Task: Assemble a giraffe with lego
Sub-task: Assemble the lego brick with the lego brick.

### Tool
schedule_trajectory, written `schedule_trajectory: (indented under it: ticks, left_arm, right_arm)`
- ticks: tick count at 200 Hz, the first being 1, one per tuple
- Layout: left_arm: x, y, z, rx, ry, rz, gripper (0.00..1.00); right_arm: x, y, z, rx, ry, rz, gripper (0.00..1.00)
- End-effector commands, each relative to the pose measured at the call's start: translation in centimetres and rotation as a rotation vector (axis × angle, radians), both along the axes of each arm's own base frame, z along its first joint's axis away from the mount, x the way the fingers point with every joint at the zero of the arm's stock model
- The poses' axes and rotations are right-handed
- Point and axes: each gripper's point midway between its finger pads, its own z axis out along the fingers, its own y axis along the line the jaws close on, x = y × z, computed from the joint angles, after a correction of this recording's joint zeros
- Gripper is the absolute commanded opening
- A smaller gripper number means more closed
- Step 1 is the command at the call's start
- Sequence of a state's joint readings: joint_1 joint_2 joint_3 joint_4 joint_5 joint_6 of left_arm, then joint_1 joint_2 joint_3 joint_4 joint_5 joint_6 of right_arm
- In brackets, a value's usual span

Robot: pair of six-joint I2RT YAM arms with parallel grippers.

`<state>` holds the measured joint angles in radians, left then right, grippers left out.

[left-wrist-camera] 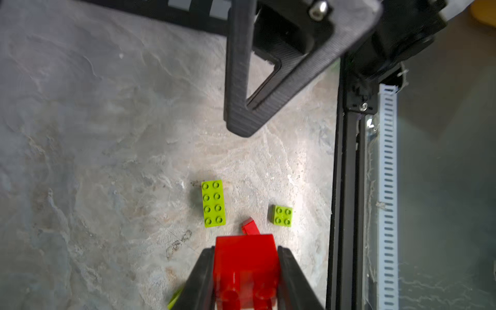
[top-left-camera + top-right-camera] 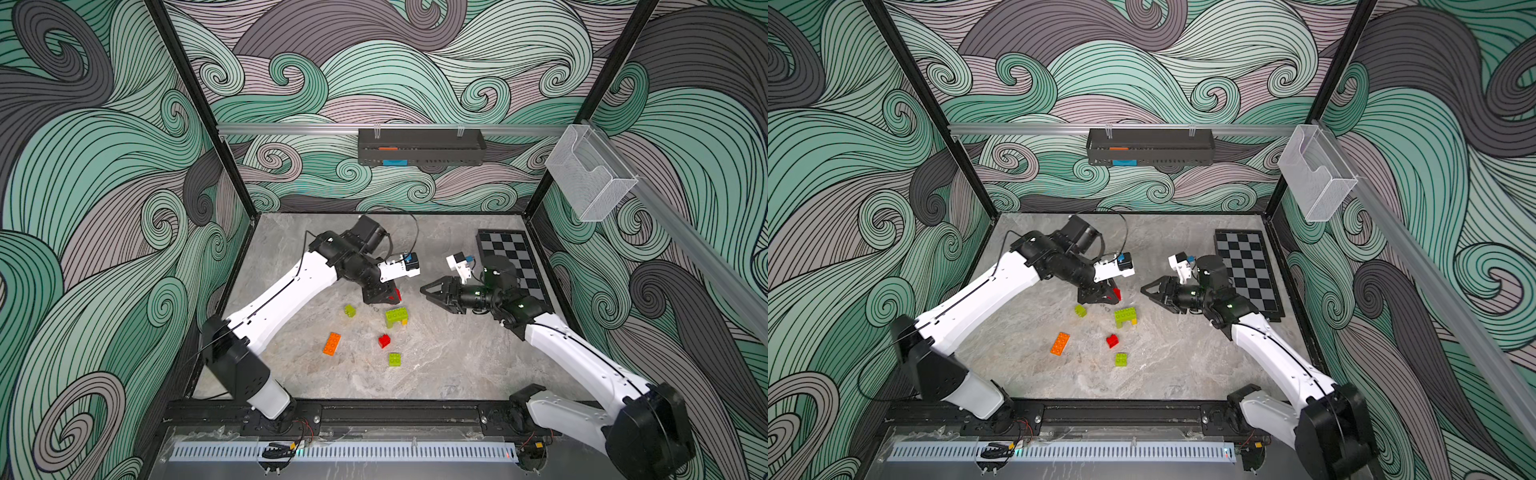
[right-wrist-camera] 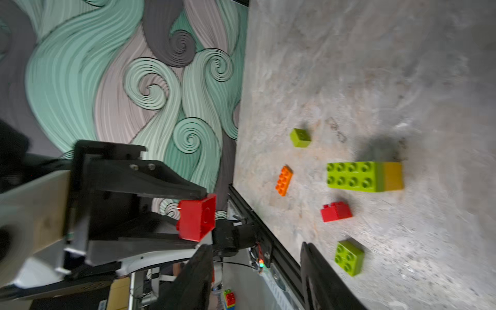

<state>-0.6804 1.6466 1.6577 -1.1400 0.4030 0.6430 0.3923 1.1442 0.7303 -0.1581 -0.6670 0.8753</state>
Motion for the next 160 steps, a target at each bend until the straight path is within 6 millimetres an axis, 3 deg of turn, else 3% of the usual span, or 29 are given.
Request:
schedule_trajectory:
  ticks: [1,37,66,87,160]
  left_arm:
    - [-0.8,2.9,-2.5,0.254,0.065,0.02,0.0]
    - [0.9,2.2,-5.2,0.43,0.068,0.008,0.0]
    - [1.6,1.5,-7.4,0.557,0.078,0.004,0.0]
    - [1.8,0.5,-8.6,0.572,0.088,-0.008,0.0]
    - [3.8,-1.4,-11.7,0.554,0.067,0.025,0.0]
  right_arm:
    - [-0.9,-1.9,-4.4,-0.163,0.015,0.004,0.56]
    - [-1.7,-4.0,-6.8,-0.265,0.003,-0.027,0.61]
    - [-3.1,-6.3,-7.8,-0.347,-0.025,-0.051,0.79]
    - [-3.6,-8.1,-7.5,-0.384,-0.065,-0.099,0.89]
    - [-3.7,-11.5,-4.9,-0.391,-0.193,-0.216,0.99]
